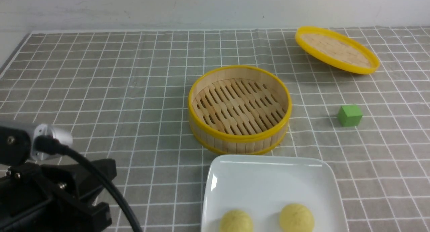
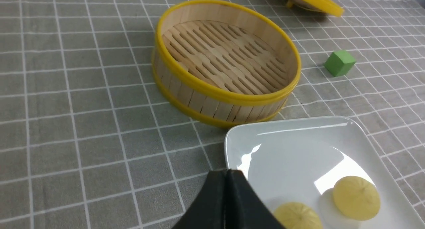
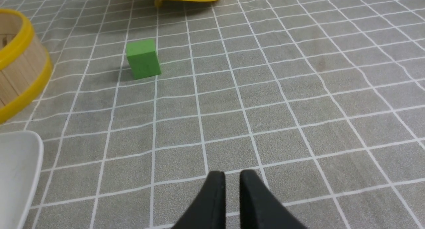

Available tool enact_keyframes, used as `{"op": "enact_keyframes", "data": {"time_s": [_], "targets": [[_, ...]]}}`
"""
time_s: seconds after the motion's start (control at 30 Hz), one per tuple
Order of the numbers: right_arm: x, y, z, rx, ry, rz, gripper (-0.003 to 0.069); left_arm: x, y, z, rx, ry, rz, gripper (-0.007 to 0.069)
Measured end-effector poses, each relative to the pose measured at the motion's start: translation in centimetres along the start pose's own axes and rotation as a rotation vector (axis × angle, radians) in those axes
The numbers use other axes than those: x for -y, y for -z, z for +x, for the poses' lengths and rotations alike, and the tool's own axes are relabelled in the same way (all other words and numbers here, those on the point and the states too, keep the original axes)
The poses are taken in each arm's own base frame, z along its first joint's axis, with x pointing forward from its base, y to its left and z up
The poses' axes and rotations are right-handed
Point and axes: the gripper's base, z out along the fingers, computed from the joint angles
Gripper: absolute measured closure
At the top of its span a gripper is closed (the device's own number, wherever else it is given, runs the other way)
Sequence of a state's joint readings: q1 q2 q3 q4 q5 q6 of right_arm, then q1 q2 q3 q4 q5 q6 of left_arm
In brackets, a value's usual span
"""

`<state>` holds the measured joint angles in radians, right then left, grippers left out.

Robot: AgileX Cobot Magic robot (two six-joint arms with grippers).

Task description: Put the steamed buns into the plate on the grey tablecloth.

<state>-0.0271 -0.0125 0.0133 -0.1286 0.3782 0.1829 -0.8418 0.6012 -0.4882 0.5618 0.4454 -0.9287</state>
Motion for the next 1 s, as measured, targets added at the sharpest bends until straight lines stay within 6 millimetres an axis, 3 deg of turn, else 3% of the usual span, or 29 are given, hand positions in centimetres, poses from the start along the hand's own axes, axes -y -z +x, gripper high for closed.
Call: {"op": "enact_keyframes", "data": {"time_s": [0.17,0.3,0.43,0.63,0.83,1.0], "targets": [[0.0,0.0,0.0,0.0,0.0,0.0,0.0563,-0.2,0.1,0.2,-0.02,0.084,-0.024,0.059],[0.0,0.0,0.0,0.0,0.0,0.0,0.0559,-0.6,0.6,0.1,-0.004,0.0,-0.027,0.0587],[0.0,0.0,0.0,0.0,0.0,0.0,0.0553,-2.1,1.9,0.5,0.044,-0.077,-0.099,0.0585],[0.0,0.0,0.0,0.0,0.0,0.0,0.0548,-5.2,3.7,4.5,0.152,-0.082,-0.296,0.0579],[0.0,0.0,0.0,0.0,0.0,0.0,0.054,-7.8,3.3,10.2,0.233,-0.039,-0.516,0.0571],[0.0,0.0,0.0,0.0,0.0,0.0,0.0533,-8.8,3.0,12.4,0.217,-0.005,-0.629,0.057]]}}
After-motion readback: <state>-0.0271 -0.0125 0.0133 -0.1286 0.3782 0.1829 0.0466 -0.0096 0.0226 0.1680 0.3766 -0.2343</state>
